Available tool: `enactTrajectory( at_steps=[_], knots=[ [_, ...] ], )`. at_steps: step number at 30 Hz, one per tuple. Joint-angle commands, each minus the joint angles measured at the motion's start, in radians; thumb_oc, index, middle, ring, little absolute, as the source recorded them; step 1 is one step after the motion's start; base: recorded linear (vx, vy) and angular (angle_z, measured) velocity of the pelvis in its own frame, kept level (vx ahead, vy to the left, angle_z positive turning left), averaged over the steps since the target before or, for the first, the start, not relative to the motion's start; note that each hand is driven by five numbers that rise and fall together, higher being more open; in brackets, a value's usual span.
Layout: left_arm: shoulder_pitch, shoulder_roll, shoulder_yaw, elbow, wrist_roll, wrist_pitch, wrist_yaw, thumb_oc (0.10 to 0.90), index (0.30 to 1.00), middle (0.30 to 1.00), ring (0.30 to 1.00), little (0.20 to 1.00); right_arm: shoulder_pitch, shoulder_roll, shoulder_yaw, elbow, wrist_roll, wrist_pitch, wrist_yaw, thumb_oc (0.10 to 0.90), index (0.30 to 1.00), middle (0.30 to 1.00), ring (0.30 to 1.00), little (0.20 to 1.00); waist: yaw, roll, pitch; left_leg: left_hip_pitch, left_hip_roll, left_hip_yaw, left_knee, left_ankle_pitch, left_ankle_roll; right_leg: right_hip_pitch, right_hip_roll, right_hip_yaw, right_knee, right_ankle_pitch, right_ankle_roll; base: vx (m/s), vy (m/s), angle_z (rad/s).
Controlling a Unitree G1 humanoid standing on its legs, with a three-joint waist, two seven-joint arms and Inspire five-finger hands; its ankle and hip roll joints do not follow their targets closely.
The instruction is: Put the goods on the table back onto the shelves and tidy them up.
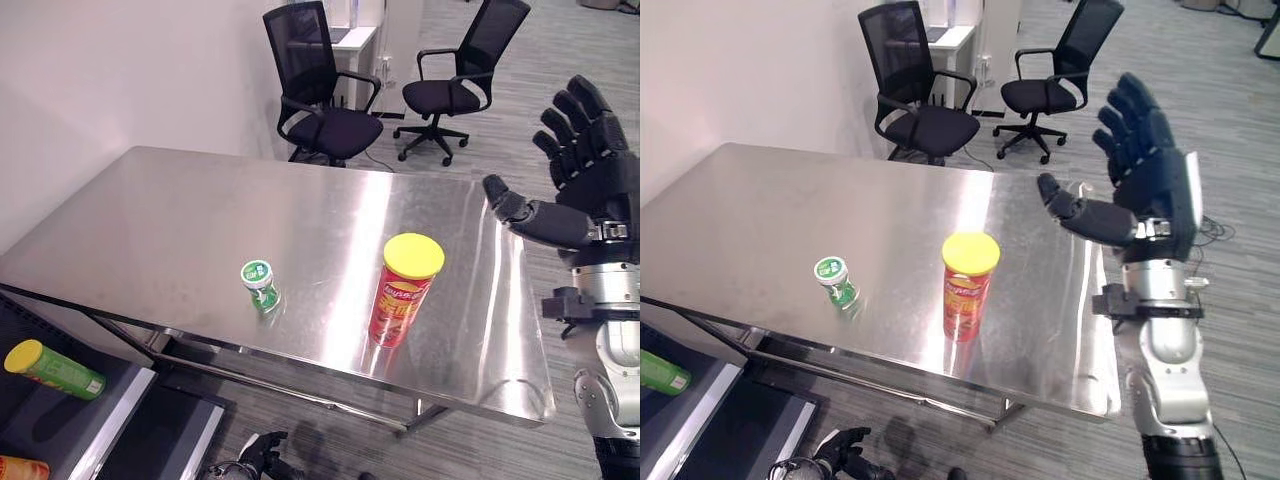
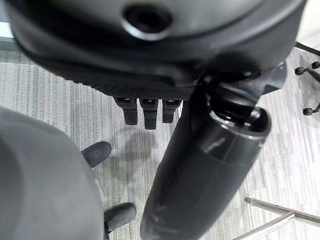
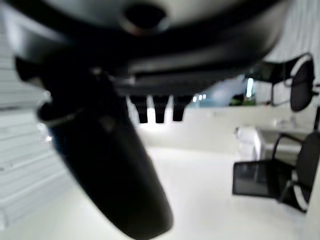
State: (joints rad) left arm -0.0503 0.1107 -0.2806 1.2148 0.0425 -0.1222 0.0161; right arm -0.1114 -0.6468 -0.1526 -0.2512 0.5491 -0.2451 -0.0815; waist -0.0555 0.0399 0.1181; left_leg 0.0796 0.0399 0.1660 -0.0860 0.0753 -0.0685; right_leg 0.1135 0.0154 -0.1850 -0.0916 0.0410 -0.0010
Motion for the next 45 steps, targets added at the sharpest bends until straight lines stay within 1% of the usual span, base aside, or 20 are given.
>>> enactTrajectory(
  at_steps=[1,3,4,6,10,12,13,15,16,18,20,23,26,28,29,31,34,36,38,45],
  knots=[
    [-0.028,0.005,-0.074,0.036,0.017,-0.014,0.029,0.8,0.9,0.9,0.9,0.9,-0.116,-0.024,-0.072,-0.069,-0.047,-0.111,-0.066,0.8,0.9,0.9,0.9,0.9,0.047,-0.035,-0.056,-0.129,0.086,0.068,0.011,0.073,-0.043,0.012,-0.02,0.008,0.004,-0.085,0.078,-0.08,-0.011,0.17],
    [-0.035,0.005,-0.079,0.024,-0.002,-0.017,0.033,0.8,0.9,0.9,0.9,0.9,-0.16,-0.044,-0.076,-0.036,-0.059,-0.124,-0.101,0.8,0.9,0.9,0.9,0.9,0.061,-0.043,-0.03,-0.158,0.076,0.034,0.06,0.065,-0.049,0.004,-0.03,0.007,0.004,-0.073,0.074,-0.24,-0.015,0.18],
    [-0.046,0.01,-0.07,0.011,-0.039,-0.014,0.042,0.8,0.9,0.9,0.9,0.9,-0.2,-0.068,-0.08,-0.006,-0.069,-0.127,-0.139,0.8,0.9,0.9,0.9,0.9,0.062,-0.068,-0.004,-0.161,0.056,0.018,0.161,-0.02,-0.031,-0.019,-0.061,-0.014,0.01,-0.047,0.074,-0.37,-0.03,0.12],
    [-0.058,0.014,-0.062,0.002,-0.048,-0.012,0.049,0.8,0.9,0.9,0.9,0.9,-0.224,-0.1,-0.095,0.015,-0.106,-0.118,-0.166,0.8,0.9,0.9,0.9,0.9,0.048,-0.084,0.002,-0.143,0.061,0.039,0.283,-0.093,-0.015,-0.039,-0.079,-0.037,0.015,-0.03,0.073,-0.29,-0.028,0.23],
    [-0.073,0.003,-0.118,0.023,0.043,-0.013,0.03,0.8,0.9,0.9,0.9,0.9,-0.246,-0.192,-0.226,0.02,-0.159,-0.127,-0.209,0.8,0.9,0.9,0.9,0.9,0.002,-0.078,-0.014,-0.043,0.056,0.036,0.46,-0.192,-0.017,-0.082,-0.071,-0.069,0.033,-0.02,0.067,-0.14,0.041,0.36],
    [-0.074,0.0,-0.134,0.021,0.063,-0.016,0.024,0.8,0.9,0.9,0.9,0.9,-0.247,-0.222,-0.255,0.021,-0.165,-0.131,-0.216,0.8,0.9,0.9,0.9,0.9,-0.008,-0.073,-0.018,-0.018,0.051,0.027,0.46,-0.198,-0.019,-0.095,-0.071,-0.075,0.045,-0.017,0.068,-0.09,0.101,0.36],
    [-0.077,-0.008,-0.185,0.011,0.097,-0.024,-0.007,0.8,0.9,0.9,0.9,0.9,-0.245,-0.25,-0.282,0.022,-0.167,-0.135,-0.22,0.8,0.9,0.9,0.9,0.9,-0.035,-0.053,-0.031,0.05,0.037,0.01,0.387,-0.225,-0.019,-0.129,-0.063,-0.086,0.072,-0.015,0.077,-0.12,0.192,0.28],
    [-0.075,-0.006,-0.257,-0.009,0.151,-0.031,-0.058,0.8,0.9,0.9,0.9,0.9,-0.273,-0.313,-0.305,0.052,-0.216,-0.12,-0.256,0.8,0.9,0.9,0.9,0.9,-0.063,-0.025,-0.04,0.131,0.015,0.019,0.226,-0.322,0.017,-0.188,-0.066,-0.095,0.136,-0.011,0.089,-0.21,0.277,0.21],
    [-0.082,-0.003,-0.303,-0.032,0.188,-0.042,-0.074,0.8,0.9,0.9,0.9,0.9,-0.273,-0.311,-0.332,0.064,-0.238,-0.117,-0.284,0.8,0.9,0.9,0.9,0.9,-0.077,-0.002,-0.035,0.159,-0.005,0.006,0.107,-0.305,0.038,-0.253,-0.082,-0.097,0.193,0.013,0.113,-0.33,0.331,0.13],
    [-0.087,0.006,-0.332,-0.046,0.217,-0.048,-0.078,0.8,0.9,0.9,0.9,0.9,-0.275,-0.32,-0.36,0.074,-0.259,-0.124,-0.317,0.8,0.9,0.9,0.9,0.9,-0.082,-0.008,-0.021,0.172,-0.045,-0.02,0.003,-0.258,0.059,-0.324,-0.115,-0.094,0.232,0.085,0.151,-0.35,0.254,0.12],
    [-0.076,0.02,-0.35,-0.029,0.24,-0.043,-0.093,0.8,0.9,0.9,0.9,0.9,-0.314,-0.392,-0.363,0.139,-0.232,-0.116,-0.335,0.8,0.9,0.9,0.9,0.9,-0.068,-0.028,-0.014,0.151,-0.073,-0.003,-0.001,-0.255,0.066,-0.339,-0.154,-0.108,0.203,0.124,0.178,-0.36,0.15,-0.03],
    [-0.08,0.04,-0.303,-0.04,0.202,-0.04,-0.076,0.8,0.9,0.9,0.9,0.9,-0.311,-0.416,-0.343,0.206,-0.206,-0.116,-0.334,0.8,0.9,0.9,0.9,0.9,-0.052,-0.041,-0.014,0.133,-0.087,0.015,-0.001,-0.239,0.069,-0.33,-0.182,-0.124,0.159,0.163,0.187,-0.22,0.055,-0.17],
    [-0.089,0.048,-0.282,-0.03,0.183,-0.03,-0.069,0.8,0.9,0.9,0.9,0.9,-0.355,-0.42,-0.286,0.233,-0.204,-0.09,-0.318,0.8,0.9,0.9,0.9,0.9,-0.045,-0.045,0.0,0.124,-0.078,0.015,-0.001,-0.227,0.076,-0.336,-0.182,-0.083,0.189,0.136,0.192,-0.14,0.003,-0.11],
    [-0.106,0.045,-0.283,-0.015,0.181,-0.022,-0.058,0.8,0.9,0.9,0.9,0.9,-0.353,-0.382,-0.244,0.244,-0.193,-0.081,-0.291,0.8,0.9,0.9,0.9,0.9,-0.045,-0.04,0.006,0.106,-0.071,0.011,-0.001,-0.205,0.09,-0.312,-0.147,0.019,0.303,0.052,0.165,-0.18,-0.001,0.01],
    [-0.108,0.037,-0.285,-0.015,0.181,-0.026,-0.06,0.8,0.9,0.9,0.9,0.9,-0.32,-0.35,-0.247,0.245,-0.185,-0.085,-0.279,0.8,0.9,0.9,0.9,0.9,-0.044,-0.045,-0.005,0.094,-0.074,0.011,-0.001,-0.21,0.09,-0.266,-0.138,0.048,0.273,0.014,0.163,-0.03,-0.074,0.12],
    [-0.099,0.029,-0.28,-0.022,0.177,-0.018,-0.055,0.8,0.9,0.9,0.9,0.9,-0.24,-0.254,-0.262,0.235,-0.188,-0.07,-0.266,0.8,0.9,0.9,0.9,0.9,-0.029,-0.06,-0.032,0.094,-0.075,0.003,-0.001,-0.201,0.088,-0.23,-0.124,0.068,0.231,0.001,0.157,0.06,-0.088,0.09],
    [-0.096,0.034,-0.282,-0.023,0.176,-0.017,-0.055,0.8,0.9,0.9,0.9,0.9,-0.23,-0.245,-0.268,0.226,-0.19,-0.067,-0.265,0.8,0.9,0.9,0.9,0.9,-0.027,-0.064,-0.035,0.094,-0.074,0.004,-0.001,-0.202,0.088,-0.229,-0.123,0.069,0.228,0.002,0.157,0.04,-0.031,0.24],
    [-0.087,0.018,-0.23,0.006,0.131,-0.003,-0.037,0.8,0.9,0.9,0.9,0.9,-0.152,-0.083,-0.168,0.223,-0.118,-0.055,-0.2,0.8,0.9,0.9,0.9,0.9,-0.012,-0.061,-0.069,0.102,-0.059,0.003,-0.001,-0.196,0.085,-0.191,-0.103,0.07,0.171,0.004,0.14,0.15,-0.117,0.05],
    [-0.079,0.002,-0.245,0.015,0.15,0.0,-0.045,0.8,0.9,0.9,0.9,0.9,-0.139,-0.025,-0.091,0.198,-0.126,-0.035,-0.16,0.8,0.9,0.9,0.9,0.9,-0.008,-0.06,-0.075,0.105,-0.055,0.002,-0.001,-0.196,0.084,-0.176,-0.1,0.064,0.155,0.004,0.135,0.07,-0.05,-0.14],
    [-0.07,-0.022,-0.231,0.038,0.166,0.004,-0.046,0.8,0.9,0.9,0.9,0.9,-0.011,0.11,0.005,0.112,-0.148,-0.012,-0.085,0.8,0.9,0.9,0.9,0.9,-0.006,-0.057,-0.076,0.103,-0.043,-0.014,-0.001,-0.187,0.073,-0.153,-0.1,0.036,0.133,0.001,0.125,0.05,-0.027,0.07]
  ],
)
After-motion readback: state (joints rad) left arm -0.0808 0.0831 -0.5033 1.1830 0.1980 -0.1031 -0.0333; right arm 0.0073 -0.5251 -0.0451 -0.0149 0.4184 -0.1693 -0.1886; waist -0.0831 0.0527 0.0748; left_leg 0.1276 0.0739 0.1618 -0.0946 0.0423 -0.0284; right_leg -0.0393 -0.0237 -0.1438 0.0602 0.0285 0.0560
